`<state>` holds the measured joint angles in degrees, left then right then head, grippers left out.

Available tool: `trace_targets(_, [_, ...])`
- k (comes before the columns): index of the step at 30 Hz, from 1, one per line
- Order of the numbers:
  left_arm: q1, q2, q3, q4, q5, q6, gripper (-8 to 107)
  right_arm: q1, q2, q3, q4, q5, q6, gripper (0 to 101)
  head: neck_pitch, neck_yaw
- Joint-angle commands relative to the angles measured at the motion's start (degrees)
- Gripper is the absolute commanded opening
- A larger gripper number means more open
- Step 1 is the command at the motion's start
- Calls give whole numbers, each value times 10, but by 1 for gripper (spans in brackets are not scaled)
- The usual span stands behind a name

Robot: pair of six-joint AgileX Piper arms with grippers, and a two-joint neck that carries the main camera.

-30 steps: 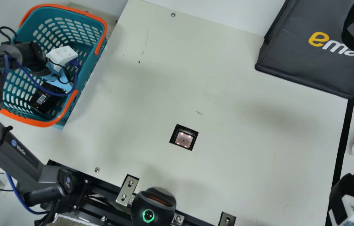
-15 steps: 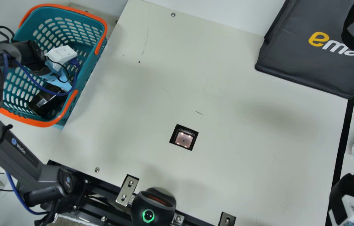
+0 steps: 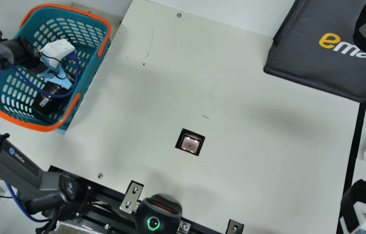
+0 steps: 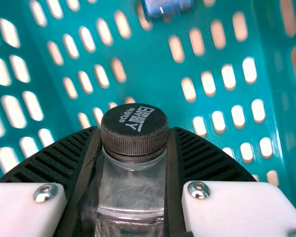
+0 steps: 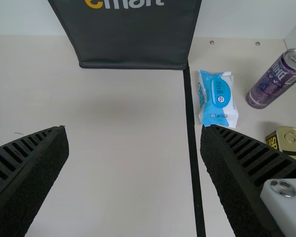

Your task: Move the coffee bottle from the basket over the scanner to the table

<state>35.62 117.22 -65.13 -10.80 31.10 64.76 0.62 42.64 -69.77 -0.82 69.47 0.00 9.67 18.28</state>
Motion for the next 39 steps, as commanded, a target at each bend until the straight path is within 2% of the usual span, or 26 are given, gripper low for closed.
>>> trace_targets(1, [3,-11,0,-24,1,10,-8,0,0,0,0,0,0,95,-17,1])
trace_targets(14, [33,-72,6,-135,18,72,-8,0,0,0,0,0,0,95,-17,1])
trace_targets(25, [62,-103,24,-196,24,90,-8,0,0,0,0,0,0,95,-17,1])
trace_targets(32, [80,-116,39,-214,24,65,-8,0,0,0,0,1,0,95,-17,1])
trace_targets(39, [90,-146,54,-204,13,-26,-8,0,0,0,0,0,0,95,-17,1])
